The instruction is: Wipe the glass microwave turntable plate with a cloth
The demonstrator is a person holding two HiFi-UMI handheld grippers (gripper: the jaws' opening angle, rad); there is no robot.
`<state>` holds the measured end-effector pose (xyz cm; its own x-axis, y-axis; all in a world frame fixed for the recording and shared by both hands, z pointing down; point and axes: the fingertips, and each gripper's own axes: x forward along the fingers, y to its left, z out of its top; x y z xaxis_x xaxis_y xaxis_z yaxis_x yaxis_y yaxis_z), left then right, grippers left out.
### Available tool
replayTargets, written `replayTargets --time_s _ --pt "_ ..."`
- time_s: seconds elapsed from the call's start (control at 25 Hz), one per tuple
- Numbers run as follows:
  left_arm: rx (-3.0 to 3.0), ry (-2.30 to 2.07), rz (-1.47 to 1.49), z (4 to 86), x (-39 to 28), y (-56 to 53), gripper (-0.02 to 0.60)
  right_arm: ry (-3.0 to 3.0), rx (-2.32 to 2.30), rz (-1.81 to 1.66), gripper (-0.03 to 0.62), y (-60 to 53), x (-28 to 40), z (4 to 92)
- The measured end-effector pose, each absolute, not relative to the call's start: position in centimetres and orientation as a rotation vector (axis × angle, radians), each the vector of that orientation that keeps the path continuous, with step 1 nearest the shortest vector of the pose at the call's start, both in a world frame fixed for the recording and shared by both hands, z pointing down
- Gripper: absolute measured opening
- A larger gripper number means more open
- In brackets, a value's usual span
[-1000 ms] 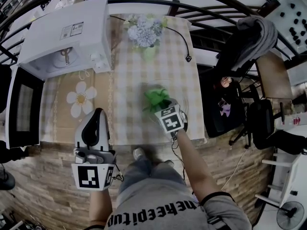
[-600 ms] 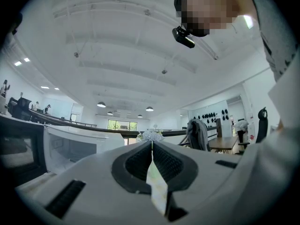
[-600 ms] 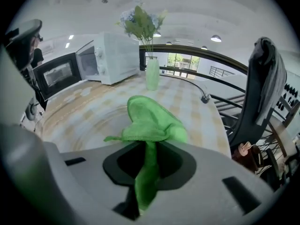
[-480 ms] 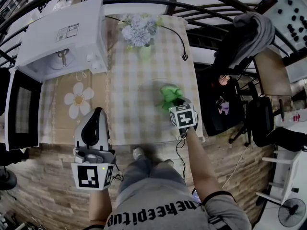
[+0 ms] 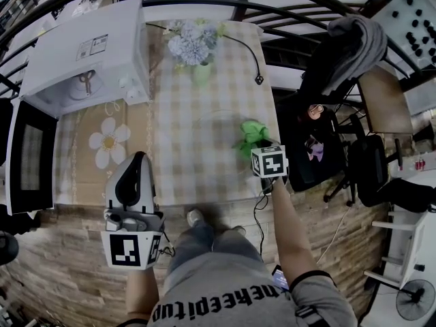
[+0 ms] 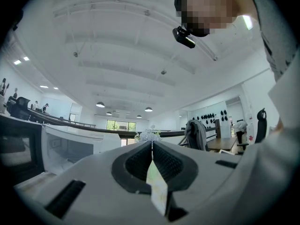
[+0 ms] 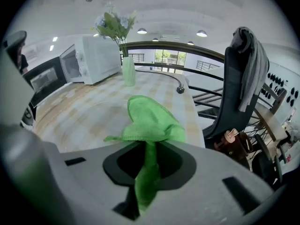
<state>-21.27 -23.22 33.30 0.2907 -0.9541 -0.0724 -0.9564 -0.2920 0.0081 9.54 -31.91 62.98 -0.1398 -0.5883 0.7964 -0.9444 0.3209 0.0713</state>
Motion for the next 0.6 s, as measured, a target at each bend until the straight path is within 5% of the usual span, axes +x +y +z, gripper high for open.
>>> replayTargets --time_s 0.6 --pt "-2.486 1.871 0.093 33.5 -21.7 -22.4 0.011 -2.17 0.944 0.622 0.061 -26.0 -9.5 61.8"
